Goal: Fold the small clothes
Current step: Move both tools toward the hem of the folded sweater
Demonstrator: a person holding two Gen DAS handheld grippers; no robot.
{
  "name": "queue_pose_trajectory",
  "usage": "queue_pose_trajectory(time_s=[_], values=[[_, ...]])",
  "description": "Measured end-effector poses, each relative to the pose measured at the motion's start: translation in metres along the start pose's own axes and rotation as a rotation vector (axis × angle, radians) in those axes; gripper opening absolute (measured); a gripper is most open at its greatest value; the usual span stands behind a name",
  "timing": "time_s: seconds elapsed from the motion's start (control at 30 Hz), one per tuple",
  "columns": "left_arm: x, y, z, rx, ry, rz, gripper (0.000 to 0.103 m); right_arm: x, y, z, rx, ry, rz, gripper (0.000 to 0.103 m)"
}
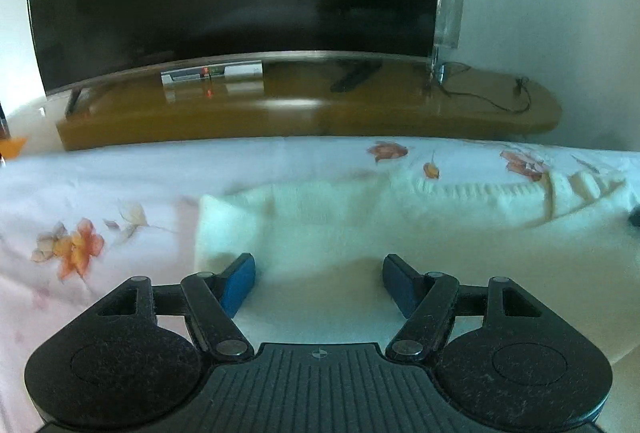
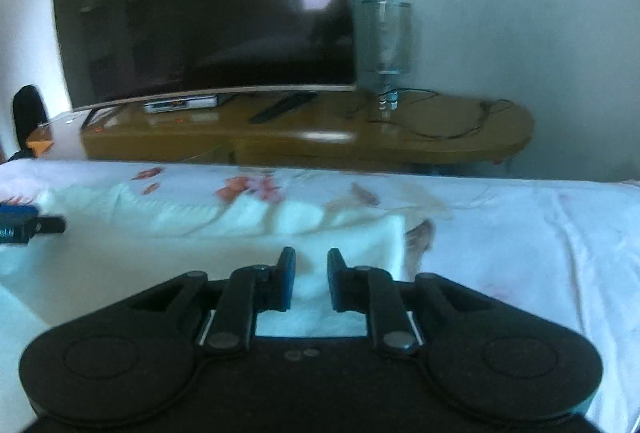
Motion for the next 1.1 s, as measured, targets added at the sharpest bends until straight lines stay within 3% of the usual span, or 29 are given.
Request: queue_pose_trajectory(time_s=[0.03,0.07,0.1,0.13,0.2,0.23,0.33,0.5,0.7,0.8,1.0,1.1], values=[[-0.003,-0.002,0.001,-0.003,-0.005,0.005,0.074,0.002,0.006,0.014,-0.07,0.011,-0.009,0.019],[-0.003,-0.003,-0.002,-0.007,-0.016,-0.001,0.075,0.002,0.008,0.015,-0.057,-0.001,-0.029,0.019],[-0.002,-0.003,-0.008,-0.003,-0.029,-0.004,0.084,0.004,0.005,0.013,-0.062,-0.001,-0.051,0.018],[0.0,-0.001,-0.017,0.016,-0.043,0.013,0.103,0.004,0.004,0.007,-0.057,0.005,-0.065,0.018],[0.004,0.008,-0.035,0.055,-0.062,0.061,0.103,0.008,0.004,-0.014,0.004,0.002,-0.05,0.022],[0.005,0.013,-0.035,0.027,-0.069,0.083,0.103,0.01,0.005,-0.017,0.015,-0.007,-0.041,0.026],[0.005,0.024,-0.04,-0.013,-0.088,0.055,0.103,0.004,0.026,-0.013,-0.058,0.02,-0.107,0.035],[0.017,0.024,-0.075,0.005,-0.107,0.101,0.103,0.005,0.018,-0.049,0.014,0.01,-0.065,0.033],[0.025,0.038,-0.117,0.021,-0.102,0.14,0.103,-0.001,0.027,-0.098,0.024,-0.02,-0.102,0.033],[0.024,0.055,-0.145,0.027,-0.094,0.168,0.103,0.004,0.036,-0.128,0.029,-0.029,-0.073,0.033],[-0.01,0.119,-0.216,-0.026,-0.032,0.103,0.102,0.024,0.078,-0.19,-0.036,-0.043,0.05,0.034],[-0.03,0.149,-0.258,-0.049,-0.011,0.024,0.084,0.025,0.105,-0.224,-0.08,-0.051,0.081,0.034]])
Point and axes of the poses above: each gripper's, at about its wrist camera, not at the fingertips, and z roughly the way its jaws point, x to its right, y to its underside, the point moved 4 cm from there along z, roughly the way its jaws point, and after that the axes turned 6 degrees about y, right-handed, at the moved point
